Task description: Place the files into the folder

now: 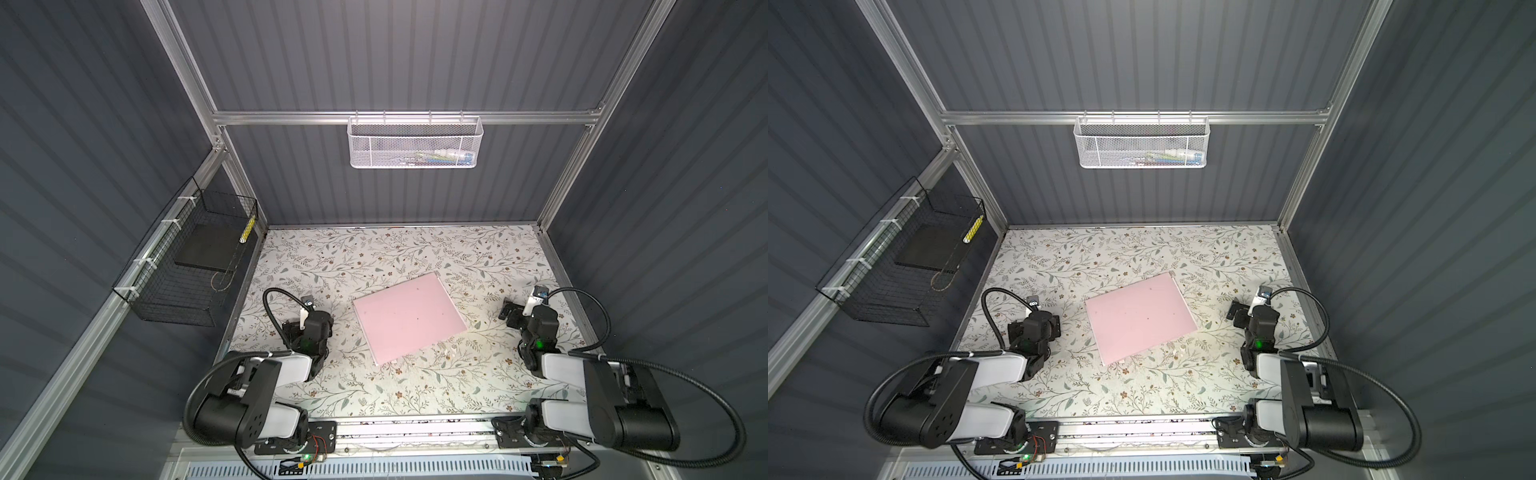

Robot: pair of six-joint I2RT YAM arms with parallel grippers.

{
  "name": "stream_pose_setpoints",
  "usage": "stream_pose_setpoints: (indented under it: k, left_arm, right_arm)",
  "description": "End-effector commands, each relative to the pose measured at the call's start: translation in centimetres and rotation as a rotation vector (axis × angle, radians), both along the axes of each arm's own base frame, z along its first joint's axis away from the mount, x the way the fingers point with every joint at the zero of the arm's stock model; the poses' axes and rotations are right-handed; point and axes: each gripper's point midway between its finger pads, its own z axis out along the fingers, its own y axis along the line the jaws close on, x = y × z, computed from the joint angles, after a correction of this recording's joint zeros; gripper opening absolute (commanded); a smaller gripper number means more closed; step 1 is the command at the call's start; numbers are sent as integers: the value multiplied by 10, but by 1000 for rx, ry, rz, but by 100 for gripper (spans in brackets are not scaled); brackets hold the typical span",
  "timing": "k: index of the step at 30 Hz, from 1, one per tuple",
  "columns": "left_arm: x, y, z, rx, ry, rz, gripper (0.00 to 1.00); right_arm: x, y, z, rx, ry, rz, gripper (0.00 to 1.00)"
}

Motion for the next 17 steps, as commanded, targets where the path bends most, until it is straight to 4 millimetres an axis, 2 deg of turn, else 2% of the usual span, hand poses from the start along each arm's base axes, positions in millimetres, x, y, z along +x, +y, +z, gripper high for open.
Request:
stream_pose_setpoints:
  k: [1,2,4,5,7,8,9,11,13,17]
  left_arm:
    - [44,-17,66,-6,-308,-104,100]
    - [48,-18,59,-10,-296,-118,100]
    - [62,-15,42,-11,-310,-133,100]
    - [67,-11,42,13,-320,-119,100]
    - [78,-5,21,-80,-141,-92,100]
    - [89,4,24,-81,-173,-76,100]
    - [86,7,18,-121,-133,-62,100]
    - [88,9,22,-110,-172,-68,100]
    - [85,8,16,-131,-120,-59,100]
    - [85,9,19,-124,-138,-57,100]
  right_arm:
    - [18,3,37,-7,-151,67,99]
    - [19,1,34,2,-108,56,99]
    - [23,4,40,-12,-181,76,99]
    - [21,5,39,-11,-156,80,99]
    - [24,4,36,-5,-122,77,99]
    - [28,5,36,-8,-130,83,99]
    - [30,14,37,-14,-134,137,99]
    - [40,29,33,-17,-70,234,99]
    - [40,29,29,-18,-60,227,99]
    - [36,30,33,-29,-82,226,99]
